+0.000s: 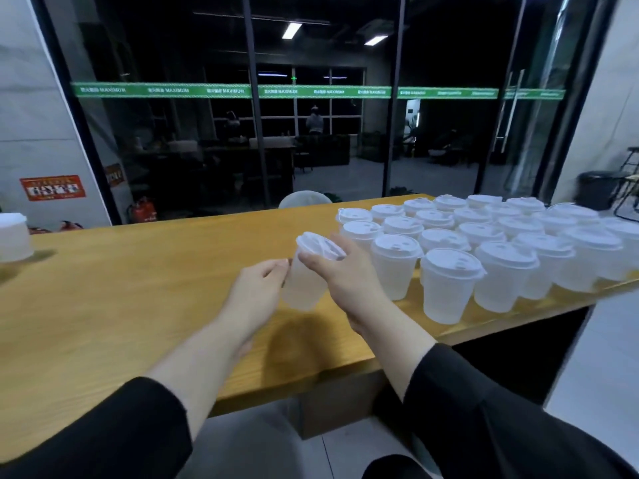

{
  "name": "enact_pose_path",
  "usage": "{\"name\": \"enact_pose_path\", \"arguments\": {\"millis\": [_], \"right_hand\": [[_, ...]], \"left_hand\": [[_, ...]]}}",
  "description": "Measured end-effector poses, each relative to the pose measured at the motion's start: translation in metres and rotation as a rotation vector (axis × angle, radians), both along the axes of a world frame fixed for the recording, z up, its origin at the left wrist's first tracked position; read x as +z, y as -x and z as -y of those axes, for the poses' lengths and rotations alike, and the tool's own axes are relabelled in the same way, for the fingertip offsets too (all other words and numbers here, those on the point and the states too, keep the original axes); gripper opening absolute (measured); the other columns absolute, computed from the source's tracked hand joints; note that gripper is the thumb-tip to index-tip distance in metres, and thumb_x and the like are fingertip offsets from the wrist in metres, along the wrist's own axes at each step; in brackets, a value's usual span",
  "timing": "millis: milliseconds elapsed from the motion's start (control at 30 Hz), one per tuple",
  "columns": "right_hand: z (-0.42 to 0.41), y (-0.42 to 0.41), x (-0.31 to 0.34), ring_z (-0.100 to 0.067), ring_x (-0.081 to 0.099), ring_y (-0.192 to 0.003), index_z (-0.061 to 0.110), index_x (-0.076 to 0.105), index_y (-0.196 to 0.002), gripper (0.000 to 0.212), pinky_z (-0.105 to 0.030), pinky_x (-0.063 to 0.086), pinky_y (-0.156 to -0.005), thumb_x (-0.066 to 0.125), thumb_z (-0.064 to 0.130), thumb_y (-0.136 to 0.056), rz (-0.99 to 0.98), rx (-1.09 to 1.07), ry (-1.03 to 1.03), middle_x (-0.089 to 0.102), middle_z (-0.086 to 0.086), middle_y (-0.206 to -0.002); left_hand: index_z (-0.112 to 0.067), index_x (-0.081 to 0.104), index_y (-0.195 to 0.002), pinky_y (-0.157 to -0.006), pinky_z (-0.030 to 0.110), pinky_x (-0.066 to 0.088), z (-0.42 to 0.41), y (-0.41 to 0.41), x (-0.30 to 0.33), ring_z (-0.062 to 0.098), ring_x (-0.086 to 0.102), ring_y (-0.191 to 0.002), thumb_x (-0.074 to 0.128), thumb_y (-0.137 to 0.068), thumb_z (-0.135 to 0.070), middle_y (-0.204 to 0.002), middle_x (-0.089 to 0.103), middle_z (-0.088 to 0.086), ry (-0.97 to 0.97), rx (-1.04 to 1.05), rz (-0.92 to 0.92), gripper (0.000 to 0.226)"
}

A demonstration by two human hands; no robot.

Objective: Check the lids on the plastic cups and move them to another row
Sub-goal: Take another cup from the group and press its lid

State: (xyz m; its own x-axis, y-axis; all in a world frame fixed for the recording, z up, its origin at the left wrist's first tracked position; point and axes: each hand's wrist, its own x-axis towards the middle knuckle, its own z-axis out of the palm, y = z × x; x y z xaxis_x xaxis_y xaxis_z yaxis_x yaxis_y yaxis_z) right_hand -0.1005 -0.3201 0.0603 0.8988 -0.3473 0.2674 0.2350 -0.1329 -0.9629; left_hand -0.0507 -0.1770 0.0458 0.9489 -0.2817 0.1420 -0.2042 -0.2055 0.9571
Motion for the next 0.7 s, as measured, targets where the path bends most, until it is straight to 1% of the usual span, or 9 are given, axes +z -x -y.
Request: {"name": "enact_pose_path", "arguments": {"millis": [67, 167, 267, 333, 400, 467, 533, 633, 700], "right_hand": [[0.004, -0.017, -0.011, -0.018, 0.047, -0.135, 0.013, 0.04, -0.155, 0.083, -0.042, 0.042, -0.113, 0.079, 0.042, -0.088, 0.006, -0.008, 0.153, 0.047, -0.003, -0.151], [0.009, -0.04, -0.026, -0.011, 0.038, -0.139, 0.02, 0.034, -0.158, 0.088, -0.036, 0.034, -0.119, 0.08, 0.042, -0.087, 0.004, -0.026, 0.309, 0.038, 0.001, -0.157], [0.015, -0.056, -0.04, -0.008, 0.029, -0.148, 0.024, 0.027, -0.16, 0.096, -0.034, 0.027, -0.122, 0.081, 0.045, -0.085, -0.001, -0.023, 0.318, 0.031, 0.005, -0.163], [0.016, -0.061, -0.051, -0.009, 0.031, -0.15, 0.025, 0.023, -0.162, 0.104, -0.04, 0.03, -0.123, 0.078, 0.06, -0.081, -0.015, -0.054, 0.257, 0.033, 0.007, -0.163], [0.017, -0.057, -0.061, -0.01, 0.039, -0.144, 0.028, 0.031, -0.157, 0.093, -0.043, 0.038, -0.118, 0.071, 0.066, -0.083, -0.037, -0.146, 0.155, 0.041, 0.013, -0.156], [0.016, -0.056, -0.068, -0.012, 0.054, -0.13, 0.035, 0.047, -0.141, 0.073, -0.046, 0.051, -0.106, 0.067, 0.07, -0.08, -0.068, -0.21, -0.023, 0.053, 0.015, -0.139], [0.013, -0.061, -0.067, -0.011, 0.063, -0.114, 0.034, 0.053, -0.127, 0.06, -0.047, 0.058, -0.095, 0.065, 0.069, -0.08, -0.092, -0.206, -0.159, 0.06, 0.012, -0.123], [0.016, -0.085, -0.057, -0.009, 0.061, -0.107, 0.027, 0.054, -0.125, 0.035, -0.047, 0.056, -0.099, 0.061, 0.049, -0.098, -0.129, -0.216, -0.227, 0.059, 0.015, -0.112], [0.018, -0.103, -0.051, -0.014, 0.06, -0.112, 0.023, 0.054, -0.132, 0.038, -0.048, 0.052, -0.104, 0.056, 0.045, -0.101, -0.138, -0.216, -0.231, 0.06, 0.013, -0.113]], "left_hand": [[-0.03, 0.069, -0.116, -0.092, 0.034, 0.052, 0.008, -0.005, -0.002, 0.011, 0.069, -0.107, 0.038, -0.111, -0.046, -0.109, 0.075, -0.008, 0.155, -0.039, -0.217, 0.036], [-0.026, 0.062, -0.129, -0.086, 0.034, 0.054, 0.014, -0.017, -0.005, 0.014, 0.068, -0.107, 0.032, -0.109, -0.056, -0.114, 0.072, -0.001, 0.335, -0.097, -0.39, 0.047], [-0.022, 0.055, -0.145, -0.084, 0.034, 0.055, 0.013, -0.027, -0.007, 0.014, 0.066, -0.102, 0.032, -0.107, -0.06, -0.133, 0.065, 0.005, 0.334, -0.068, -0.426, 0.058], [-0.021, 0.055, -0.147, -0.095, 0.041, 0.056, 0.011, -0.031, -0.009, 0.02, 0.066, -0.103, 0.033, -0.106, -0.062, -0.138, 0.061, 0.012, 0.252, -0.032, -0.434, 0.061], [-0.02, 0.054, -0.147, -0.098, 0.048, 0.057, 0.012, -0.035, -0.01, 0.028, 0.068, -0.11, 0.034, -0.105, -0.063, -0.138, 0.062, 0.018, 0.205, -0.029, -0.45, 0.063], [-0.016, 0.051, -0.148, -0.096, 0.051, 0.058, 0.013, -0.039, -0.009, 0.034, 0.07, -0.112, 0.036, -0.105, -0.062, -0.139, 0.061, 0.025, 0.255, -0.054, -0.518, 0.064], [-0.014, 0.046, -0.151, -0.097, 0.051, 0.058, 0.018, -0.047, -0.005, 0.036, 0.069, -0.114, 0.037, -0.106, -0.061, -0.145, 0.054, 0.03, 0.301, -0.059, -0.562, 0.067], [-0.016, 0.041, -0.156, -0.1, 0.048, 0.056, 0.03, -0.067, -0.001, 0.04, 0.063, -0.124, 0.037, -0.106, -0.059, -0.154, 0.044, 0.03, 0.353, -0.056, -0.569, 0.066], [-0.018, 0.042, -0.155, -0.094, 0.044, 0.059, 0.039, -0.083, 0.002, 0.04, 0.064, -0.122, 0.038, -0.107, -0.057, -0.154, 0.045, 0.026, 0.378, -0.057, -0.565, 0.062]]}}
